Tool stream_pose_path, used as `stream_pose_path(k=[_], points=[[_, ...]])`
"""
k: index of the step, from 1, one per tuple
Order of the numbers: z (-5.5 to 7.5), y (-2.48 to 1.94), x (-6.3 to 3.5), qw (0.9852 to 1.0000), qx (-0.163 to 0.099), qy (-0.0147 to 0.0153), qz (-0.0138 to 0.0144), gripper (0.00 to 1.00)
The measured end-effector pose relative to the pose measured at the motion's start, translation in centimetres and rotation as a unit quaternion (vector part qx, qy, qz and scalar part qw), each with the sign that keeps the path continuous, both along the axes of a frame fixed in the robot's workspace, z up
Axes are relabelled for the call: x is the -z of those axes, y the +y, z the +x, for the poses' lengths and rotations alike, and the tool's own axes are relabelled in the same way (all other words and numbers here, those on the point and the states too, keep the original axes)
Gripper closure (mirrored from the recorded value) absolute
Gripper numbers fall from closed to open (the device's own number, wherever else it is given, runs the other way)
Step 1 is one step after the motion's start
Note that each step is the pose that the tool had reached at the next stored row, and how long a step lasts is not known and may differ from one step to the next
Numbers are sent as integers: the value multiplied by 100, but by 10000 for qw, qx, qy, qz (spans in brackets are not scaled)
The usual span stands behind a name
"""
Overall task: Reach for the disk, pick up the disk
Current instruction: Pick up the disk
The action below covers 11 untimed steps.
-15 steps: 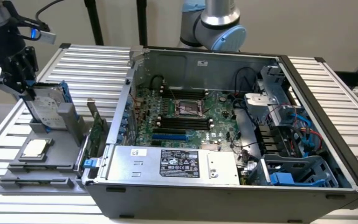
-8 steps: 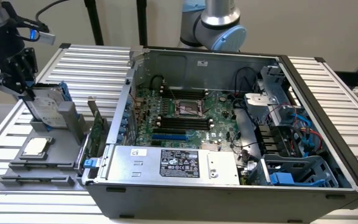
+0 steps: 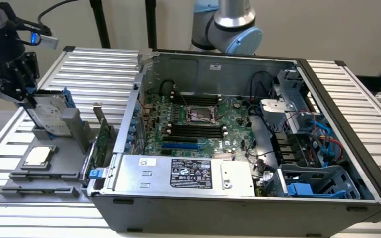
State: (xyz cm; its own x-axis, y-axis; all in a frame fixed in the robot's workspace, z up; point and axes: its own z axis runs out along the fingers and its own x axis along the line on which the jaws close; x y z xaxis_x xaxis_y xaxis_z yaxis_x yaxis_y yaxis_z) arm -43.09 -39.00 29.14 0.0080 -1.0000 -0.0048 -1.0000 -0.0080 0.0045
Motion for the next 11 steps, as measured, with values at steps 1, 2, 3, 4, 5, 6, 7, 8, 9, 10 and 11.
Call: stream_pose_path(k=[1,2,3,4,5,6,7,8,9,10,11], points=[[0,0,0,10000,0,-1,0,67],[0,-1,0,10000,0,-1,0,67],[0,-1,0,10000,0,-1,0,67],[0,-1,0,10000,0,-1,0,67],[0,-1,0,10000,0,-1,0,67],[0,-1,1,10000,0,-1,0,67],[0,-1,0,10000,0,-1,0,67],[0,-1,1,10000,0,-1,0,67],[0,-1,0,10000,0,-1,0,67],[0,-1,0,10000,0,-1,0,67],[0,-1,0,10000,0,-1,0,67]])
